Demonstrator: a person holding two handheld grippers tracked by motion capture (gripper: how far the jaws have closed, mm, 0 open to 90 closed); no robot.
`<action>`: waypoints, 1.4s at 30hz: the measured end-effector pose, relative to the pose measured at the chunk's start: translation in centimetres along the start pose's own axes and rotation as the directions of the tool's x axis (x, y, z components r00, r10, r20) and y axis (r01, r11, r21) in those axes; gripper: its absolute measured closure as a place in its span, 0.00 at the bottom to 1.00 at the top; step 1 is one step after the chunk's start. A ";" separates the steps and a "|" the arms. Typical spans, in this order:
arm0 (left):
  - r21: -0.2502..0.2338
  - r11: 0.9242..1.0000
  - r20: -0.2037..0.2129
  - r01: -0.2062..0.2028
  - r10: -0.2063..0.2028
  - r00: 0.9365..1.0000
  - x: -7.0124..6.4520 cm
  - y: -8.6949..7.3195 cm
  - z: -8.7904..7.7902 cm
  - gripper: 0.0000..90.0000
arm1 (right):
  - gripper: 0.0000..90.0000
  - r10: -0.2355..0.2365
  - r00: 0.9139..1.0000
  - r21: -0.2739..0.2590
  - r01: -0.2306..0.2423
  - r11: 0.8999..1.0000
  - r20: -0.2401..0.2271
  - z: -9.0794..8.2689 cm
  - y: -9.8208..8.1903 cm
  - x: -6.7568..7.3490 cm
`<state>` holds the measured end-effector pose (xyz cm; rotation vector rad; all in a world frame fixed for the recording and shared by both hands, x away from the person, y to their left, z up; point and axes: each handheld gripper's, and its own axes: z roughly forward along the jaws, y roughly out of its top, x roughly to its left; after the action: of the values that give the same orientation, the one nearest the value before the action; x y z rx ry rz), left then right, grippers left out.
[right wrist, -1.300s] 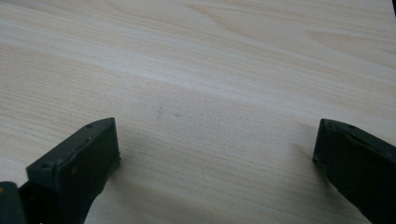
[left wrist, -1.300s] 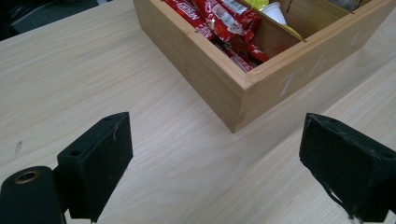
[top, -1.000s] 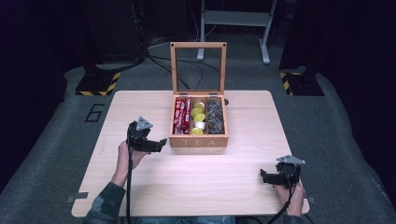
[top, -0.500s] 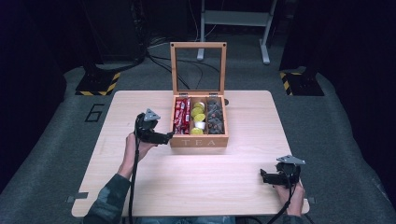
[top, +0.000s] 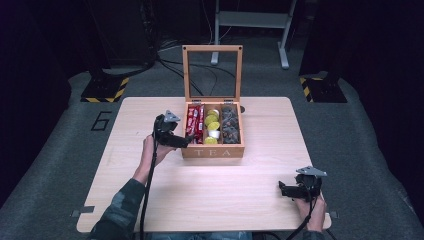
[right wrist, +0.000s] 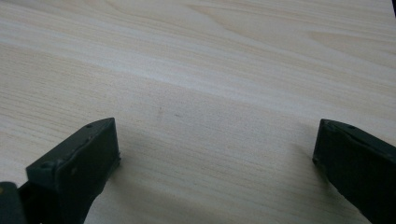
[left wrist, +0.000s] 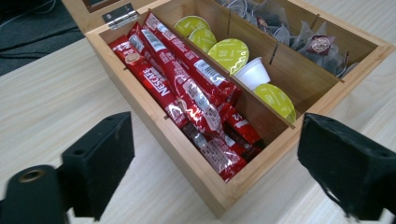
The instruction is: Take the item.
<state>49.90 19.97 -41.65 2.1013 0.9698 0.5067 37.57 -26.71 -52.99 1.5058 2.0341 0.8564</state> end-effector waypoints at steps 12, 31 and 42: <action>0.050 0.999 0.019 -0.007 0.006 1.000 0.0 1.1 3.0 0.38 | 0.00 0.000 1.000 0.000 0.000 1.000 -0.001 0.0 0.0 0.0; 0.136 0.990 -0.035 0.031 -0.026 0.999 0.1 1.1 5.4 0.58 | 0.00 0.001 1.000 -0.003 -0.001 1.000 0.000 0.0 0.0 0.0; 0.159 0.986 -0.046 0.041 -0.034 0.998 -0.2 1.1 6.2 0.70 | 0.00 0.001 1.000 -0.003 -0.001 1.000 0.000 0.0 0.0 0.0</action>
<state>54.06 16.42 -44.78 2.2172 1.1049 0.4698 37.57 -26.69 -52.99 1.5049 2.0313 0.8596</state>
